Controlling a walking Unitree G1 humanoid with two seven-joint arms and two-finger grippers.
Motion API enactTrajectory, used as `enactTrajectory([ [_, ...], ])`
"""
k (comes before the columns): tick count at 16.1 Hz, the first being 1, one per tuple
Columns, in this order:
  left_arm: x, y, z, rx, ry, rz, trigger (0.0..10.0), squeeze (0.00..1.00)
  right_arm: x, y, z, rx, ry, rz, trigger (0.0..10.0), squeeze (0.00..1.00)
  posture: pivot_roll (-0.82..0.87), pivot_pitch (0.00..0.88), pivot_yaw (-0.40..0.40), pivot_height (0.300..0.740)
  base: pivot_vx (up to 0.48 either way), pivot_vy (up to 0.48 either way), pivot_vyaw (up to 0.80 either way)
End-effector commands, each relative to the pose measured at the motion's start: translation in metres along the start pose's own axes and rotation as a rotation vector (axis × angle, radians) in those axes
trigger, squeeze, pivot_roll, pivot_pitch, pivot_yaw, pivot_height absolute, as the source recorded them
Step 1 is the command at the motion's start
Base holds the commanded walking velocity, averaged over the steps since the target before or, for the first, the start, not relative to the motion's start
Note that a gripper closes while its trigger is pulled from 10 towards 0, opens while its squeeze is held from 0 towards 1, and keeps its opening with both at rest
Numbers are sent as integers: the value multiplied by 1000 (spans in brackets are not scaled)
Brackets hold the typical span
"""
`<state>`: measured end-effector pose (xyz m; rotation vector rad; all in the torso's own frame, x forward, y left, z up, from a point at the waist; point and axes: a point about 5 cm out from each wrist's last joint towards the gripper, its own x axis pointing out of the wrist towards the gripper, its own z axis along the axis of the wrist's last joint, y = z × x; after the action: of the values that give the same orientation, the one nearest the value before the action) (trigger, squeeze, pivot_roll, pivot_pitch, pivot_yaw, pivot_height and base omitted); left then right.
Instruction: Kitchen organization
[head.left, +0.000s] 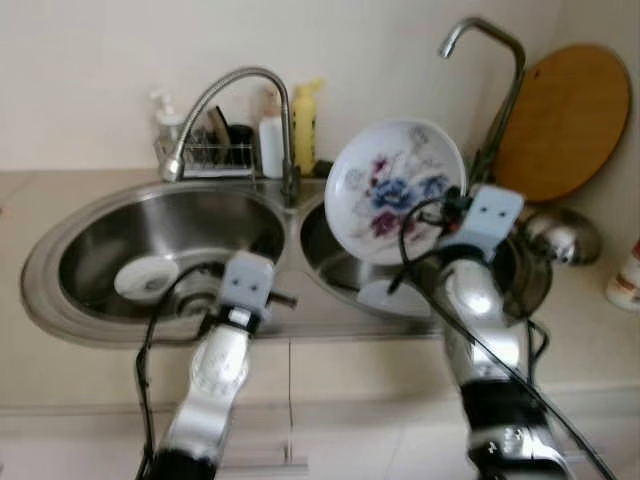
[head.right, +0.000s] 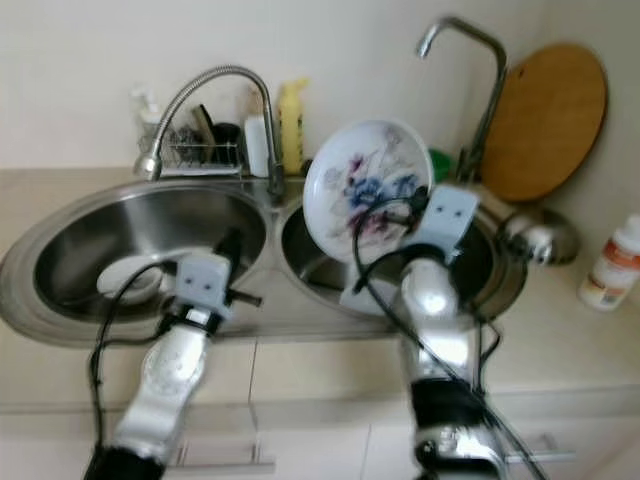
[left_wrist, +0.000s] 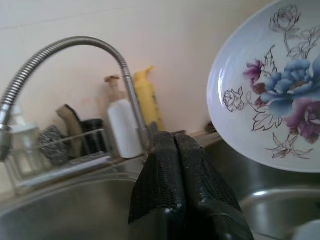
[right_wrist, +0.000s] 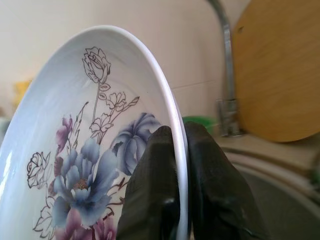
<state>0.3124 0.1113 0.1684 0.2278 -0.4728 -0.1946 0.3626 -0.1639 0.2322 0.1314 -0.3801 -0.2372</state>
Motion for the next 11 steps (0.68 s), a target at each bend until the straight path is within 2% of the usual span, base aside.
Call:
enactTrajectory([
  [1, -1, 2, 1, 9, -8, 0, 10000, 0, 10, -5, 10, -90, -47, -35, 10000, 0, 64, 0, -24, 740, 0, 0, 0],
  [3, -1, 2, 1, 10, -7, -2, 10000, 0, 14, -7, 8, -139, -32, -40, 10000, 0, 65, 0, -25, 740, 0, 0, 0],
  [6, -1, 1, 1, 6, -9, -4, 10000, 0, 19, -9, 0, -268, 19, -38, 10000, 0, 65, 0, -25, 740, 0, 0, 0],
  [7, -1, 0, 1, 4, -9, -6, 10000, 0, 21, -6, -8, -351, 59, -2, 10000, 0, 66, 0, -26, 740, 0, 0, 0],
  [9, -1, -1, 1, 3, -9, -9, 10000, 0, 21, -2, -14, -401, 79, 43, 10000, 0, 71, 0, -27, 740, 0, 0, 0],
  [11, -2, -1, 1, 3, -8, -11, 10000, 0, 17, 10, -27, -482, 121, 154, 10000, 0, 70, 0, -27, 740, 0, 0, 0],
])
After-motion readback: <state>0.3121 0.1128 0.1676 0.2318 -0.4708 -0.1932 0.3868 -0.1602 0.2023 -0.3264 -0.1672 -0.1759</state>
